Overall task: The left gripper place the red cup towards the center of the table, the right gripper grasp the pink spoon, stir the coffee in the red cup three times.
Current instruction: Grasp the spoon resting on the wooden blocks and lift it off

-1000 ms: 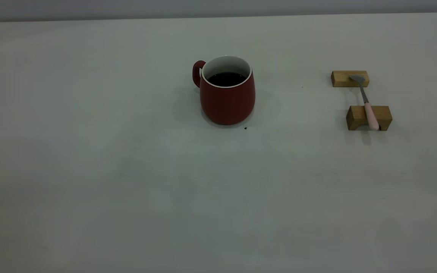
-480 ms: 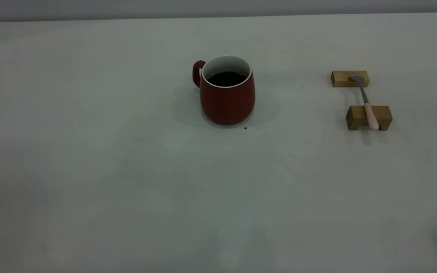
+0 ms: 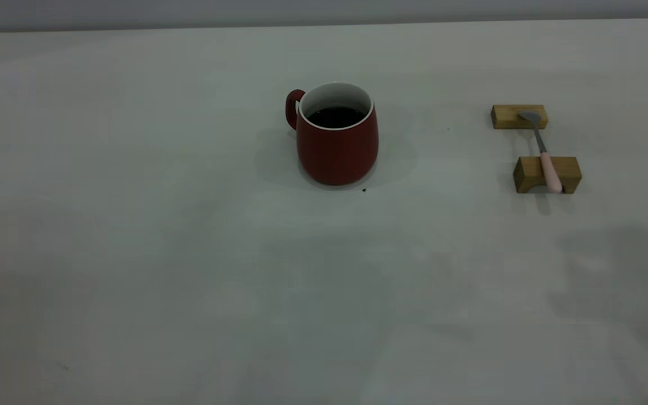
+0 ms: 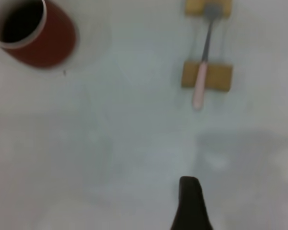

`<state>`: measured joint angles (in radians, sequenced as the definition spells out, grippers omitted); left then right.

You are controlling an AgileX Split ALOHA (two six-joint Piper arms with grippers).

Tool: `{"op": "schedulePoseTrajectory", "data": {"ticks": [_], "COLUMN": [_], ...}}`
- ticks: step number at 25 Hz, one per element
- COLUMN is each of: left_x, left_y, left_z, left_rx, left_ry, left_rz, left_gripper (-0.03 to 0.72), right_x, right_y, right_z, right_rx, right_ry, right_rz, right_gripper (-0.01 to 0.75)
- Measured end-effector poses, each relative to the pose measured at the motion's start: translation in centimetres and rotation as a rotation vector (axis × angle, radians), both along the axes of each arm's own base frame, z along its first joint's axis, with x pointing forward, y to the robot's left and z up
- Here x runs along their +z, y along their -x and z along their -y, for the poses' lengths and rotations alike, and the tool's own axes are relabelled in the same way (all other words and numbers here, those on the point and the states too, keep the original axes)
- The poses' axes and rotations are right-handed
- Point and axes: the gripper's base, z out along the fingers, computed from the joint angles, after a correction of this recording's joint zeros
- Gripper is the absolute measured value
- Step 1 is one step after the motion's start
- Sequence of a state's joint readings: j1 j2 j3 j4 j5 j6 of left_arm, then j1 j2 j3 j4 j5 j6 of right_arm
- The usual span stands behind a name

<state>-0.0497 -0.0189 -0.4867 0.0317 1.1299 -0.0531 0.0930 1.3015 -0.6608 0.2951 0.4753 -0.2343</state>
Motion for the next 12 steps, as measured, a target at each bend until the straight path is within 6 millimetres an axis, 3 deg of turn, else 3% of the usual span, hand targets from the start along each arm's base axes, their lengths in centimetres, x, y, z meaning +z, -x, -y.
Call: {"op": "schedulePoseTrajectory", "data": {"ticks": [7,12], "left_x": [0.0,0.0], "left_y": [0.0,0.0], "left_z": [0.0,0.0], "left_rx": [0.000,0.000], "left_ry": [0.000,0.000], "left_rz": [0.000,0.000], "left_gripper": [0.355,0.355], "right_x": [-5.5,-9.8], "right_y": [-6.9,-10.3], "right_z": [-2.2,-3.0], "right_rx": [0.076,0.061], "right_ry": [0.020,0.000], "right_rz": [-0.178,-0.347], "right_gripper": [0.595,0.593]}}
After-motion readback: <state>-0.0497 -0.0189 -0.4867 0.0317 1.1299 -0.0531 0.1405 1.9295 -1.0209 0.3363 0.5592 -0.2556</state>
